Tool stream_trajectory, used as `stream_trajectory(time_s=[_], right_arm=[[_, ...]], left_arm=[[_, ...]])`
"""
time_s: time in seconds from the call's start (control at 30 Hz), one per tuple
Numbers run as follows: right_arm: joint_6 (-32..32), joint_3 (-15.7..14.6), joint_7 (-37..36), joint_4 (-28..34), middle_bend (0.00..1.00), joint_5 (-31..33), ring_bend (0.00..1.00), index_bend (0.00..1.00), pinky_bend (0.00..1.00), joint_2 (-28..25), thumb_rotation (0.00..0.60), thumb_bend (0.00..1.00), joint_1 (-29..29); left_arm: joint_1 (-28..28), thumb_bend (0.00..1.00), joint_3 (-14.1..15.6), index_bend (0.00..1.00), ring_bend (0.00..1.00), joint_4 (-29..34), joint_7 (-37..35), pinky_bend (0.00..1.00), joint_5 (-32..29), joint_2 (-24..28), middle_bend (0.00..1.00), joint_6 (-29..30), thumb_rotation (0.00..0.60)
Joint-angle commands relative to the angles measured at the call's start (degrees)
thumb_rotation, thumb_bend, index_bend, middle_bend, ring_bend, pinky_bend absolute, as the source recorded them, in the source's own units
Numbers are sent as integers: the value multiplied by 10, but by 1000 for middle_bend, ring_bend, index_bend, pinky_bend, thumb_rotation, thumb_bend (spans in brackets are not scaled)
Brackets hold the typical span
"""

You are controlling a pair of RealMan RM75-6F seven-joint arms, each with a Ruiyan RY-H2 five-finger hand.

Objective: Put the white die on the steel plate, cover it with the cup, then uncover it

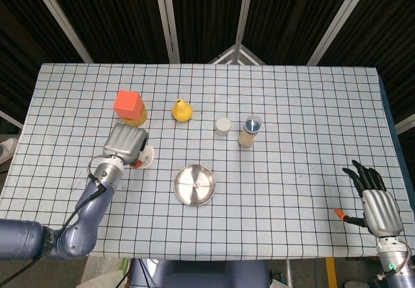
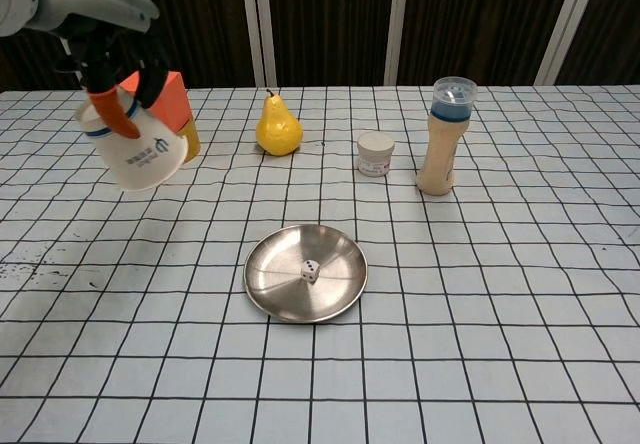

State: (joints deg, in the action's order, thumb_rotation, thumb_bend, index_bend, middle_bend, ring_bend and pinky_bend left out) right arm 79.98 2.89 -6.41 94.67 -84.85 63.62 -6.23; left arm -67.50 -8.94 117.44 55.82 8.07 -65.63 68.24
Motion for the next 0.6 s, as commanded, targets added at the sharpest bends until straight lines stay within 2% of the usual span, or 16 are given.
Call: stream_trajectory(time_s=[0.03,0.27,0.6], right_arm=[[-1,-1,0,1,33,0,86,162,0,0,600,172,0],[-3,-2,-8,1,33,-2,86,163,0,-1,600,172,-1],[-9,-2,-15,-1,33,-1,86,162,0,0,600,171,-4]], left_arm=[[16,418,26,548,705,-30,5,754,0,5,541,-18,600],[42,418,64,546,705,-105,-9,754,5,-23,541,-59,600],[57,419,73,539,705,-205,-37,754,35,-98,540,-100,600]])
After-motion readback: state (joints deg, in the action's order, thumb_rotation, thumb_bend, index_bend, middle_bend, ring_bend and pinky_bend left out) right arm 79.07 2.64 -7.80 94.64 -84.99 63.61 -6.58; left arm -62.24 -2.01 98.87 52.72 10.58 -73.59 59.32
